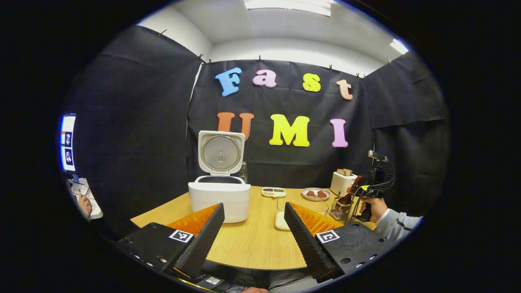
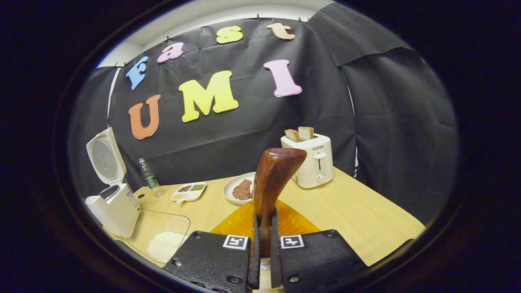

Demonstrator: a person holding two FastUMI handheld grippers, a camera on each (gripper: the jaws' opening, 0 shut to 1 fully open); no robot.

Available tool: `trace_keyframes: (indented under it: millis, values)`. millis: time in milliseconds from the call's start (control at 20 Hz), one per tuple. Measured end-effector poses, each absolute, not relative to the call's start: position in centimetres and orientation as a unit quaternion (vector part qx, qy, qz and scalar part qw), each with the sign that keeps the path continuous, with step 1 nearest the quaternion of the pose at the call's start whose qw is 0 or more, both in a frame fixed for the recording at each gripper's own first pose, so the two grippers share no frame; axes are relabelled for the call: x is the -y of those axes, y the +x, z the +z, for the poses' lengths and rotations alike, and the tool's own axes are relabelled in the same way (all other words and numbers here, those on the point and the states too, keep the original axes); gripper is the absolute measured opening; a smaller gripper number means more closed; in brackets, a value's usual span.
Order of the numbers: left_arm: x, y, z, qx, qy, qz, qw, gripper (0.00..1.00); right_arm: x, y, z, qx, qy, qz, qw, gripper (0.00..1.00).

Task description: Close the left gripper, press the button to open the rice cooker; take a wooden spoon from the chopstick holder with the right hand, scoop a spoonful of rice and pour it into the rice cooker, then put the wooden spoon back into the chopstick holder.

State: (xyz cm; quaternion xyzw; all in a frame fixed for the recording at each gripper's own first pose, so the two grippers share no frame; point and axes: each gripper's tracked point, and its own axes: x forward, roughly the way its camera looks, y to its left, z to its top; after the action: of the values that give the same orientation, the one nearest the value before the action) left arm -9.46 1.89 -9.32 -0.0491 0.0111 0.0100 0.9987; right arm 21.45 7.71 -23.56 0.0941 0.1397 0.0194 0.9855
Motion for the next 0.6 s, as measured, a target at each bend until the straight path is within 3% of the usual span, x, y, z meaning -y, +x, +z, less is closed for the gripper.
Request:
trace_keyframes:
  millis: [450,500,600]
  values:
    - [-4.5,-9.2,-11.7,-0.030,-0.042,0.028,0.998,0.94,-11.5,17.7,-14.7,-0.052,0.040,0.053,0.996,0.15]
    - [-4.7,-9.0,-12.0,-0.034,-0.038,0.030,0.998,0.94,-12.3,17.3,-13.9,-0.044,0.039,0.061,0.996,0.10]
    - [-5.1,-8.9,-12.4,-0.039,-0.033,0.034,0.998,0.94,-14.1,16.5,-12.6,-0.031,0.036,0.077,0.996,0.15]
